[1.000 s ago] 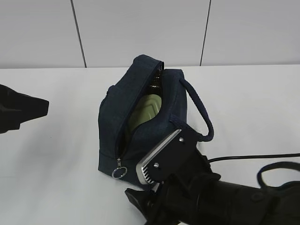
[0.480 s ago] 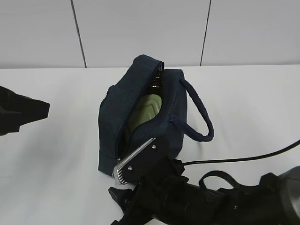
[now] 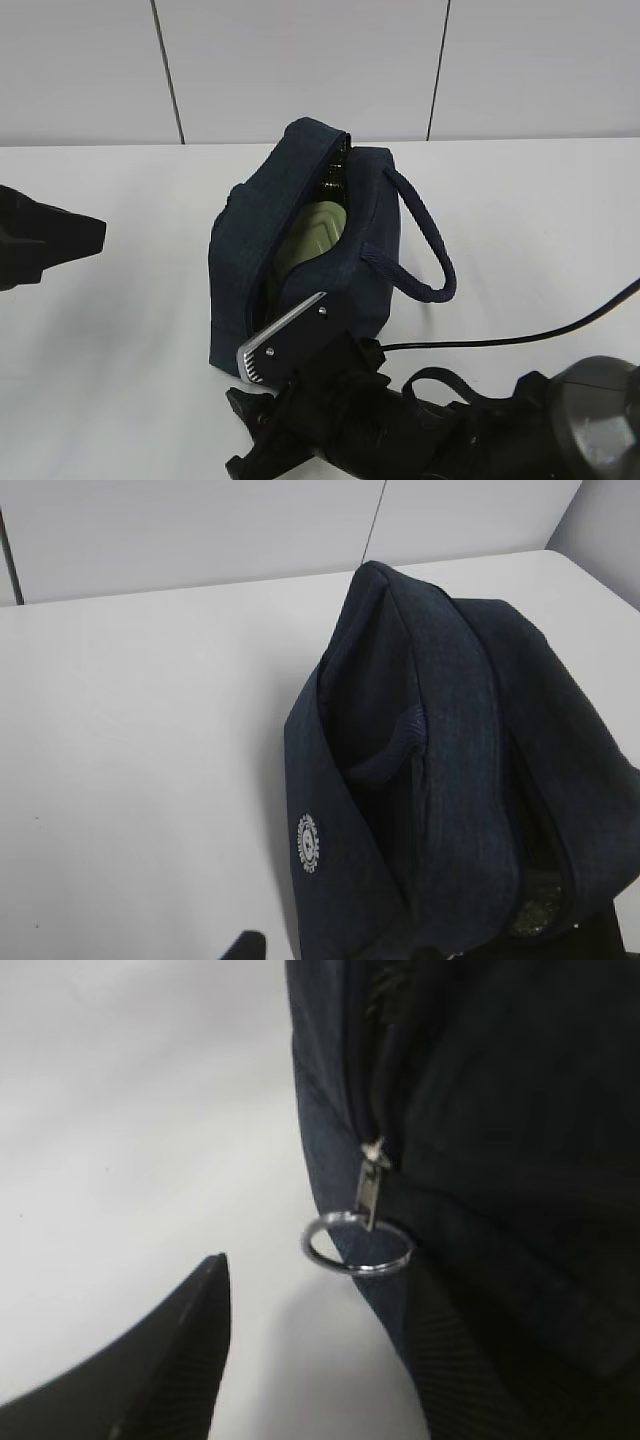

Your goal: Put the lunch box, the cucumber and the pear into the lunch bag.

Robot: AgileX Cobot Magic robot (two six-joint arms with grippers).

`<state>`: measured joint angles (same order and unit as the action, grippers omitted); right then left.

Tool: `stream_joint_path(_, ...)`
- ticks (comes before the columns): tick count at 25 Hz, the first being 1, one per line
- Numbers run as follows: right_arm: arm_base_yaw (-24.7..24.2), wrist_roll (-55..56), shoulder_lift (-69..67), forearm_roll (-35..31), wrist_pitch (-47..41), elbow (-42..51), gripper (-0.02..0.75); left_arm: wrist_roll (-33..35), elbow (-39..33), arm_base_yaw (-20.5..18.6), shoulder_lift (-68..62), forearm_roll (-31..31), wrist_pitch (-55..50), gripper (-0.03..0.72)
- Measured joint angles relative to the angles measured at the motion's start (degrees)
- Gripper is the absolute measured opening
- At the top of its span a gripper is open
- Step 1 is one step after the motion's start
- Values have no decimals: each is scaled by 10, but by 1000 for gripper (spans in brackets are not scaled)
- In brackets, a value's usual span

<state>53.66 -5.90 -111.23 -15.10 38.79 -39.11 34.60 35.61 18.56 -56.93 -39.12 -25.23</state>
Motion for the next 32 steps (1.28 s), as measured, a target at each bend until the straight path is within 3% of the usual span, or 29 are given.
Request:
stream_joint_path(14,0,-20,-3,-12,-55,-29,403,0,0,0,0,0,-6,269)
stream_joint_path(24,0,-60,-3,-53,-68,-29,217,0,0,0,0,0,-8,269)
stream_joint_path(29,0,-62,-3,-53,-68,-29,35,0,0,0,0,1,-8,269)
stream_joint_path(32,0,-63,-3,-54,-74,-29,0,0,0,0,0,1,-9,269)
